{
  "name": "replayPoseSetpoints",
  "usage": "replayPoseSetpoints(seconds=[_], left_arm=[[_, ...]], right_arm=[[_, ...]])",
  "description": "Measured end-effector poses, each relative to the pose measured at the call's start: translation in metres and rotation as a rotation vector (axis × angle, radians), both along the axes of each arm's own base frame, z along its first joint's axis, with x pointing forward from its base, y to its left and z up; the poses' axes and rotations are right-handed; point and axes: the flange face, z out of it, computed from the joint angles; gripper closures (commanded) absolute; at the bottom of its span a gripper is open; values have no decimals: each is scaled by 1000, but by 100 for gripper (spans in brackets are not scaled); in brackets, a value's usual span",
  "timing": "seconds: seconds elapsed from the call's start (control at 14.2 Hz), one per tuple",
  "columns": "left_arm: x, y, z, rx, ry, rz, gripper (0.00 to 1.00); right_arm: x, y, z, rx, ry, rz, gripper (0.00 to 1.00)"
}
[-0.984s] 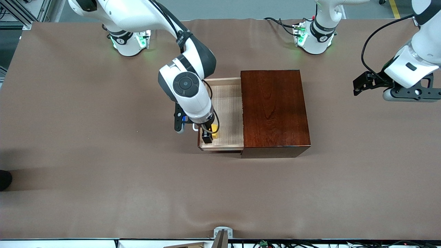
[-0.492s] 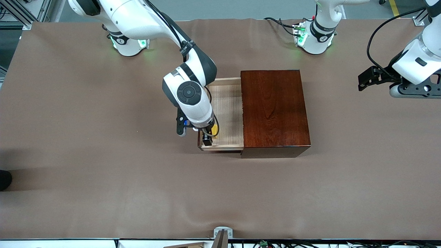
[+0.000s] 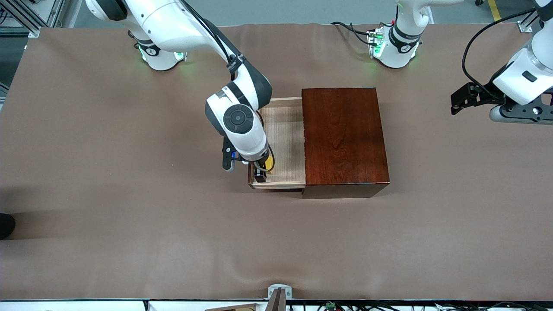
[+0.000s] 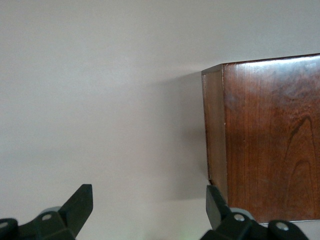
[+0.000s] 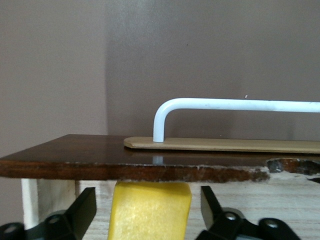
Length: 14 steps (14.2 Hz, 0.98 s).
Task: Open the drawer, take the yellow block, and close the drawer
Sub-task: 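Lower the right gripper into the drawer and grasp the yellow cube, then lift the yellow cube out with the right gripper while the left gripper returns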
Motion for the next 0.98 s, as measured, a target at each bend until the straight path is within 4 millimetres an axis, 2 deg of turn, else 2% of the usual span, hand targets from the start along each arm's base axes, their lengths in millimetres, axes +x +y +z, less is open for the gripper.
replayPoseSetpoints(seconds=[0.07,0.21,0.42,0.56,0.7,0.98], left_arm=[[0,0,0,-1,0,0,0],[0,0,0,-1,-1,0,0],[1,0,0,-2,-11,0,0],[2,1,-1,-2,-10,2,0],[2,1,-2,-2,-8,3,0],[1,-1,-2,-2,-7,6,0]], right_arm=[[0,0,0,2,-2,0,86],[0,0,1,3,-3,-1,97],[4,-1,6,9,-11,-5,100],[7,-1,20,14,-14,-6,100],[8,-3,53,-1,11,-3,100],[0,-11,130,-38,70,64,100]])
